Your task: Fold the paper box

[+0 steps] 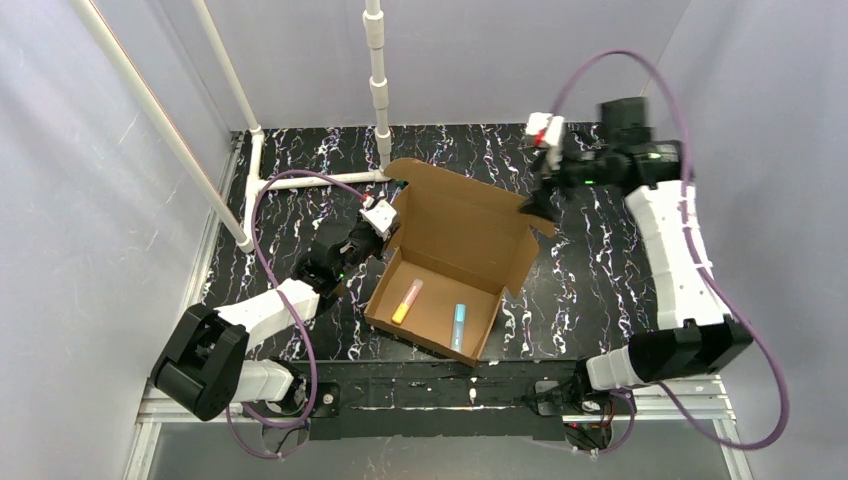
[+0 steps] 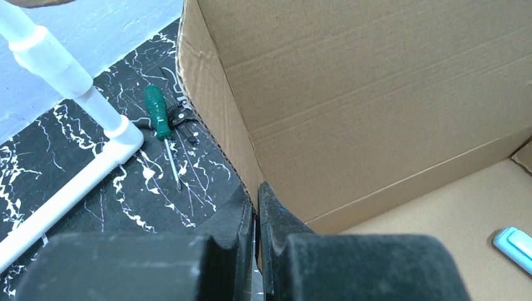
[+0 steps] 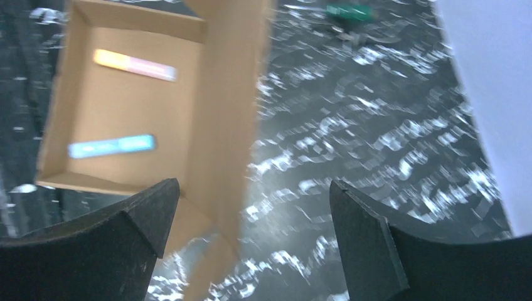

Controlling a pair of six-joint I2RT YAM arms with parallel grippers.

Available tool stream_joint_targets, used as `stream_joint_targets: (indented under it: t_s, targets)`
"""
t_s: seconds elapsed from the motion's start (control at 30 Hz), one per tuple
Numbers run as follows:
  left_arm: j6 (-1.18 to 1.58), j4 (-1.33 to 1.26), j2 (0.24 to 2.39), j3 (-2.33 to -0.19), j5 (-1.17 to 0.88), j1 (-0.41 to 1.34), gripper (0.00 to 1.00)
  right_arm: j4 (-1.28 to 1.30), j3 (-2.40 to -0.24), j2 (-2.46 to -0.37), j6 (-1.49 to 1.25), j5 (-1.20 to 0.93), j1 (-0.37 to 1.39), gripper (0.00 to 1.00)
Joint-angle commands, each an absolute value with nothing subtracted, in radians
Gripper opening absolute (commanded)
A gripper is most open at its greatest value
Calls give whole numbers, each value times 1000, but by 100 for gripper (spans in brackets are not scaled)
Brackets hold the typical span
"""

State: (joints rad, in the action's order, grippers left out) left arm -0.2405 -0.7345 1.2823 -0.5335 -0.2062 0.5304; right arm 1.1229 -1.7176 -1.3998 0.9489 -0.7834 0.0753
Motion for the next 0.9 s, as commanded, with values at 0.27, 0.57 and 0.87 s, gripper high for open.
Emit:
stream_joint_targets:
  t_s: [0.27, 0.57, 0.87]
  targets:
    - [-278, -767, 1252, -526, -211, 540, 0, 1035, -1798, -1572, 576, -408, 480, 78]
    - [-232, -767, 1262, -538, -195, 540, 3, 1016, -1836, -1581, 581, -326, 489, 18]
    - [-7, -764, 1290, -567, -328, 541, 35, 978, -1845, -1581, 643, -205, 488, 1]
